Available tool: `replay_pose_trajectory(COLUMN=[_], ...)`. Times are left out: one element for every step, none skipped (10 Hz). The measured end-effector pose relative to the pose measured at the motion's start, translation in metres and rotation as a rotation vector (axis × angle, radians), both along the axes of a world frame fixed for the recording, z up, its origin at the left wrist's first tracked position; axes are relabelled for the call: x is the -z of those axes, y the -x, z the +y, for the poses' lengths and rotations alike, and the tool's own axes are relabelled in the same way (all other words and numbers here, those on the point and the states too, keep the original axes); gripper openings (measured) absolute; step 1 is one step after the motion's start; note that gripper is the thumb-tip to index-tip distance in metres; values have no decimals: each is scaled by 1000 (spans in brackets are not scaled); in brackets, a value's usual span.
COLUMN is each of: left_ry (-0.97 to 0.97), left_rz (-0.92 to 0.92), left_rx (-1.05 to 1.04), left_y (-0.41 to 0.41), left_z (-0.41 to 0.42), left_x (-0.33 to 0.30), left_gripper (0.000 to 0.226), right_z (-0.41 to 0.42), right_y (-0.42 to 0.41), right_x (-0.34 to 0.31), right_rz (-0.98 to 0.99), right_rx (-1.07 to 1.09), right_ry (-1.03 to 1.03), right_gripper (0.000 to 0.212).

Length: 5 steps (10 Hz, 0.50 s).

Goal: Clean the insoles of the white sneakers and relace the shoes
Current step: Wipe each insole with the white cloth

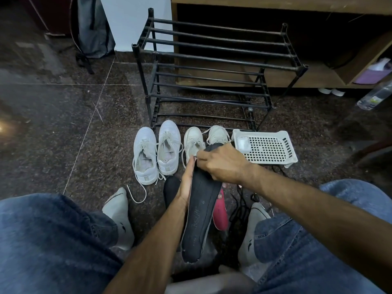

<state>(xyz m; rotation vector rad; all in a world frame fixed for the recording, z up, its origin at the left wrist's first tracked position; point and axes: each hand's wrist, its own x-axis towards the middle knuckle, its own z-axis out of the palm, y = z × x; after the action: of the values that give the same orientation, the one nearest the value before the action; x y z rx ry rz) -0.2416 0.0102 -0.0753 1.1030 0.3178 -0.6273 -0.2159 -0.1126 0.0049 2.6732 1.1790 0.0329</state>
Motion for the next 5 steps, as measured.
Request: replay_pose_trajectory(left_ry=[45, 56, 274, 171, 89], left_rz=[-22, -11, 135, 26, -28], left_rx=[4, -2, -27, 10, 15], left_y=[-4, -1, -3, -7, -12], left_z=[2, 3, -4, 1, 3], left_x=[3, 2, 6, 12, 23], left_gripper=[42, 45, 67, 47, 35], right_z=[6, 3, -1, 5, 14], right_y=[13, 14, -2, 8, 29], right_x=[10, 9, 3, 0, 7], right_rz=[97, 58, 57, 94, 168], right_rx=[-116, -23, 176, 147, 149], right_ry=[-58, -4, 45, -159, -240], right_gripper=[29, 18, 18, 12, 11])
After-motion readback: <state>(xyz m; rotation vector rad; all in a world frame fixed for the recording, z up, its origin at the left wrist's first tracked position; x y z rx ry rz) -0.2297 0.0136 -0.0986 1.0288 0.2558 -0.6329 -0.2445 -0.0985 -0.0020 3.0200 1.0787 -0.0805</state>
